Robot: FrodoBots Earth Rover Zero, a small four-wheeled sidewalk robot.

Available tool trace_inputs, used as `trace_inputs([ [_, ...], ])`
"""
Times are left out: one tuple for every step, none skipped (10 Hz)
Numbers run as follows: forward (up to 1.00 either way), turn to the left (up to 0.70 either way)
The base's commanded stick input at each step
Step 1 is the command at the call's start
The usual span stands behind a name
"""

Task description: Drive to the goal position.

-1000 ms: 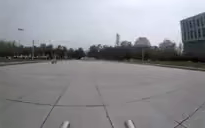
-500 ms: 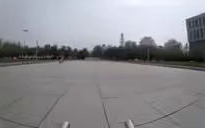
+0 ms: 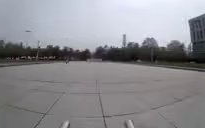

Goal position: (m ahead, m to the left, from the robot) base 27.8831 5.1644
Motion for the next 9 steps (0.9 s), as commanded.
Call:
trace_inputs([
  [1.0,0.0],
  [1.0,0.0],
  [1.0,0.0],
  [1.0,0.0],
  [1.0,0.0],
  [1.0,0.0],
  [1.0,0.0],
  [1.0,0.0],
  [1.0,0.0],
])
